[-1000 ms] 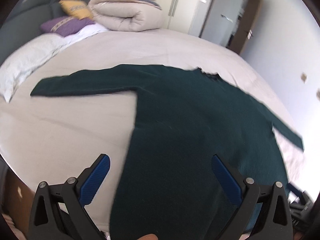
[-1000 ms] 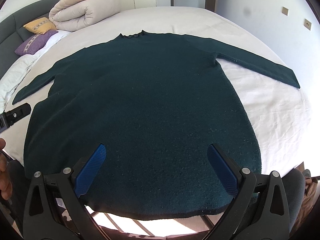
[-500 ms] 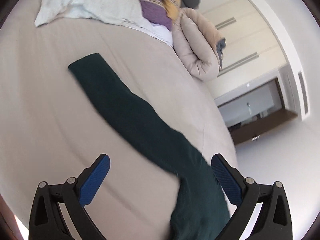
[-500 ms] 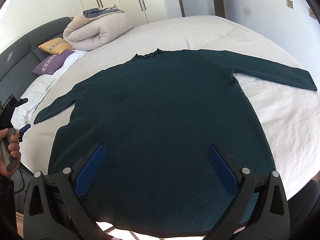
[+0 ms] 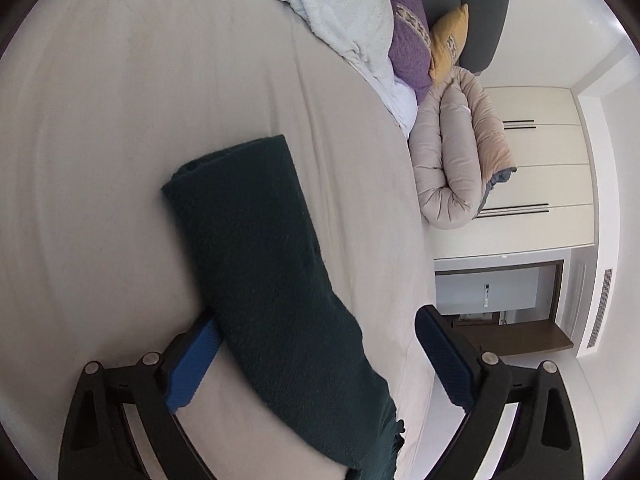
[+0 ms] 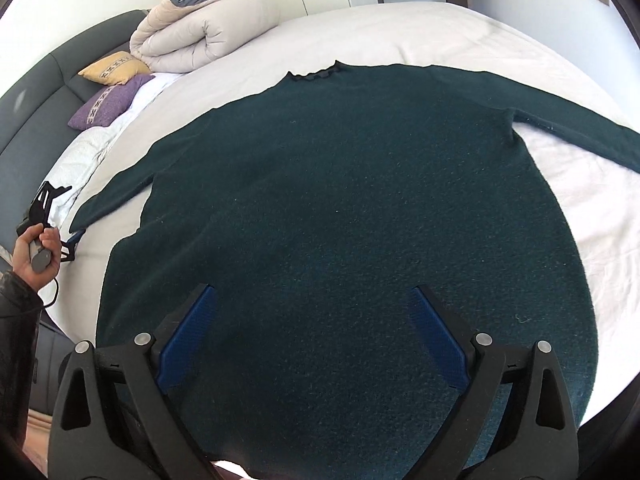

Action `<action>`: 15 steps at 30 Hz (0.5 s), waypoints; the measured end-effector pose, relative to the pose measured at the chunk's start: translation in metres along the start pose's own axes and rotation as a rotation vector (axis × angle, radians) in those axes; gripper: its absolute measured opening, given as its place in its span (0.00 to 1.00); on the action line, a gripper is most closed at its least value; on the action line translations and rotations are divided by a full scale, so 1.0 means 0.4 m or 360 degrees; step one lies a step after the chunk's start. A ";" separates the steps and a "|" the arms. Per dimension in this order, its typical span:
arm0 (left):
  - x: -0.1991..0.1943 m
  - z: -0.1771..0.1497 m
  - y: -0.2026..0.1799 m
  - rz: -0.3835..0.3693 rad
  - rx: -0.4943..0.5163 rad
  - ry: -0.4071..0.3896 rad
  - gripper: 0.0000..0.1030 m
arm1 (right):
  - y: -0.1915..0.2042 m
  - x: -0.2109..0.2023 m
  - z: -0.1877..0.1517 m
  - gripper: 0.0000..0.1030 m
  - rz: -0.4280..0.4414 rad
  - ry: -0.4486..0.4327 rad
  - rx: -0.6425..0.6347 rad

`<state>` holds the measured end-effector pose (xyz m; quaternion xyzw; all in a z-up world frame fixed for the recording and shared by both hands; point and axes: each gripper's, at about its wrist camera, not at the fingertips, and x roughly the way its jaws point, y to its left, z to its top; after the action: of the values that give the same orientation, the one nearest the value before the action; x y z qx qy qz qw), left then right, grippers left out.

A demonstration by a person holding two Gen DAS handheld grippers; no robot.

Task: Fold small clothes
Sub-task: 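Grasp the sweater sleeve cuff with the left tool and lift it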

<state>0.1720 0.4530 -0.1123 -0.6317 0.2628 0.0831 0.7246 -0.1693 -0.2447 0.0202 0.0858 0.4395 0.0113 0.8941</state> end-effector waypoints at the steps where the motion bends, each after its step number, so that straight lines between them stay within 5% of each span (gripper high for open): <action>1: 0.005 0.007 0.000 -0.0003 -0.0014 -0.0006 0.94 | 0.008 0.013 0.004 0.94 -0.0002 0.0002 -0.0003; 3: 0.009 0.015 0.001 -0.0002 -0.0030 -0.0029 0.86 | 0.017 0.028 0.004 0.94 -0.0003 0.0006 -0.0011; 5: 0.022 0.026 0.005 0.0018 -0.0027 -0.0018 0.66 | 0.021 0.031 0.000 0.94 0.0001 0.0011 -0.0013; 7: 0.036 0.036 0.018 0.0045 -0.0047 0.0009 0.30 | 0.027 0.038 0.001 0.93 0.0001 0.0015 -0.0015; 9: 0.040 0.038 0.021 0.0098 -0.0037 0.0000 0.13 | 0.030 0.048 0.004 0.91 0.0006 0.0024 -0.0015; 15: 0.031 -0.044 -0.150 0.0237 0.0458 -0.0100 0.07 | 0.004 0.073 0.016 0.83 0.0041 0.0053 0.0050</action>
<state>0.2047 0.4222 -0.0670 -0.4972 0.2952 0.1179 0.8073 -0.1462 -0.2412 0.0013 0.1052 0.4532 0.0173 0.8850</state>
